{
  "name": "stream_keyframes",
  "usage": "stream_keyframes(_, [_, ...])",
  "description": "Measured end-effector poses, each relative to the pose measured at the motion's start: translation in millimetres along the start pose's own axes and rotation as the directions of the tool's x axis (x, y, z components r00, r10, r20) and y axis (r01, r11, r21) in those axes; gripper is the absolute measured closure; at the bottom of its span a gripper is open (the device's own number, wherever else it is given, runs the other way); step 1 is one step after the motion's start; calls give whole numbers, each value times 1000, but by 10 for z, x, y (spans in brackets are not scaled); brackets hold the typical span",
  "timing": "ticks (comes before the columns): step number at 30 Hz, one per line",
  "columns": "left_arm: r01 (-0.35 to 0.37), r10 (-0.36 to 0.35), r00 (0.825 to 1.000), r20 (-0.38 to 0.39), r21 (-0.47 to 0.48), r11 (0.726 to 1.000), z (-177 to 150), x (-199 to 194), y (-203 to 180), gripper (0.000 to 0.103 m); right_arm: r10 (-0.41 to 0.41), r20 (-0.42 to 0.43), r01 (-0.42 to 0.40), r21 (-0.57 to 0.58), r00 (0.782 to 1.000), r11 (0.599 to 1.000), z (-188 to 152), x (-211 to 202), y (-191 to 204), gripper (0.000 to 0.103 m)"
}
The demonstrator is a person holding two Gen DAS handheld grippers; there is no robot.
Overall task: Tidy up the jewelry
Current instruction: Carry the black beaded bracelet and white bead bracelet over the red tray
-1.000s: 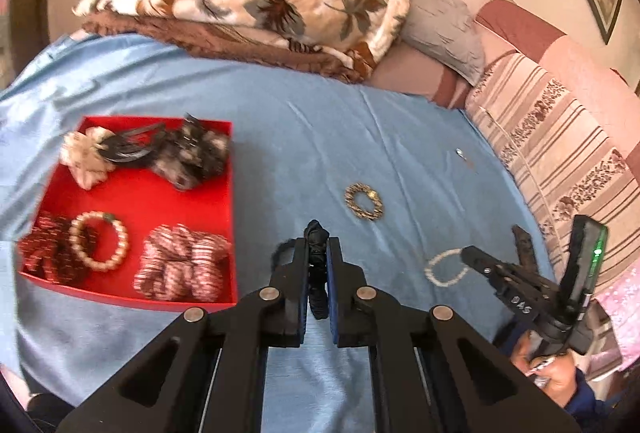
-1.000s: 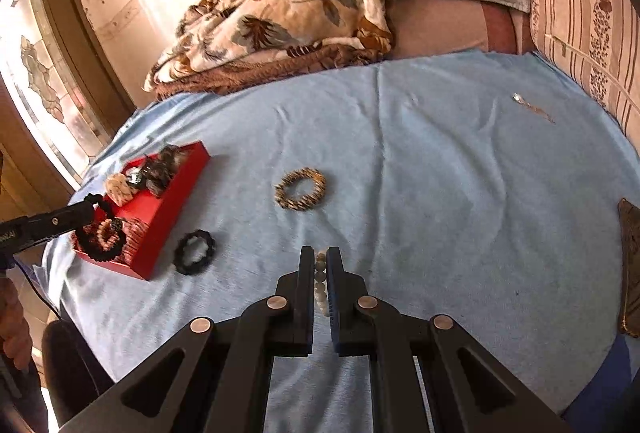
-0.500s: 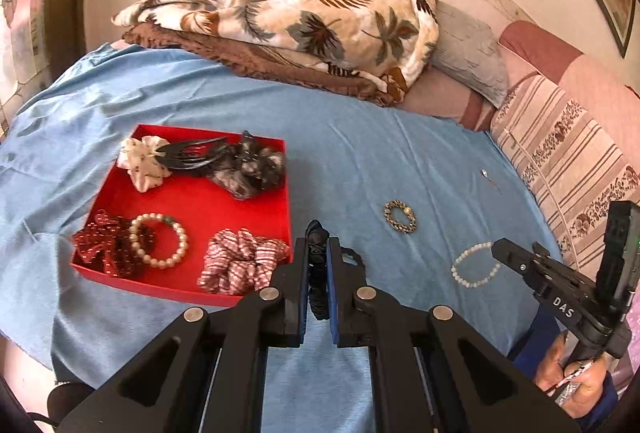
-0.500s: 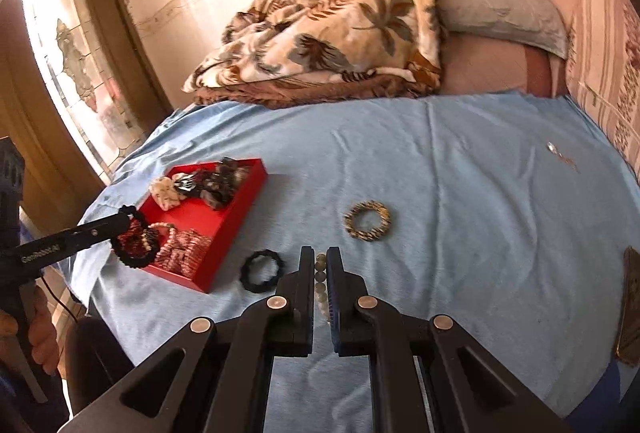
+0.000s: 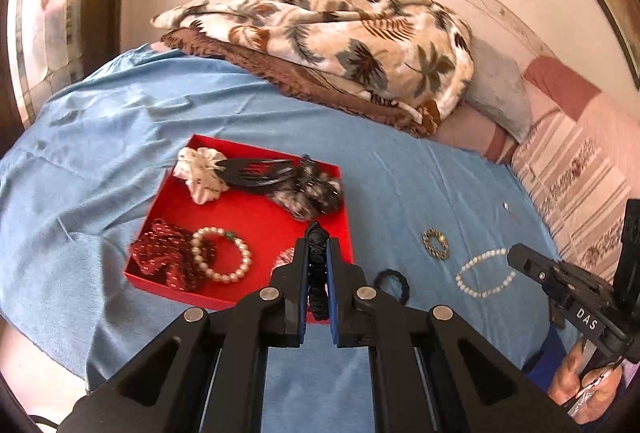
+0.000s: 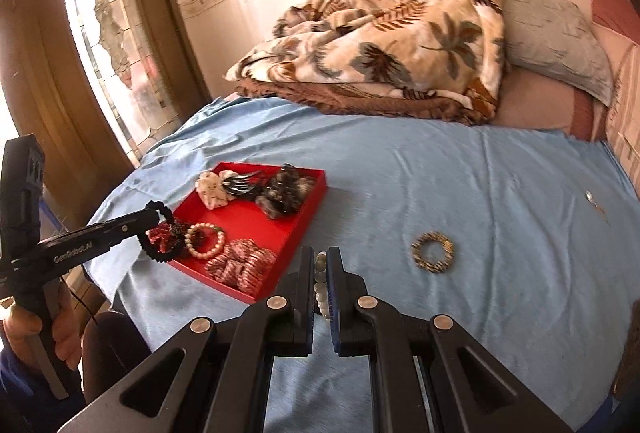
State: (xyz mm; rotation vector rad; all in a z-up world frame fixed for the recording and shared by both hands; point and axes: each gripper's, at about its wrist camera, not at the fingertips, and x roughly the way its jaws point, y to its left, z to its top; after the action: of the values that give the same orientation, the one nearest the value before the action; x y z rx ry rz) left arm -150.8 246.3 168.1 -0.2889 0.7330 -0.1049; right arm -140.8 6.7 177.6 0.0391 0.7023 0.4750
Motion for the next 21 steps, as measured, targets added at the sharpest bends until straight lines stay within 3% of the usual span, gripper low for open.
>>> stream_keyframes(9, [67,-68,998,-7,-91,994,241,171,464,95,45,-14,-46,-93,999,995,313,291,495,96])
stream_keyframes(17, [147,-157,987,-44,-182,972,350,595,759,95,70,-47,-76,-144,996,987,545,726,820,96])
stream_keyframes(21, [149,-167,984,-66,-225,963,368,868,877,95,65,-78,-76,-151,995,986,606,1042,909,96])
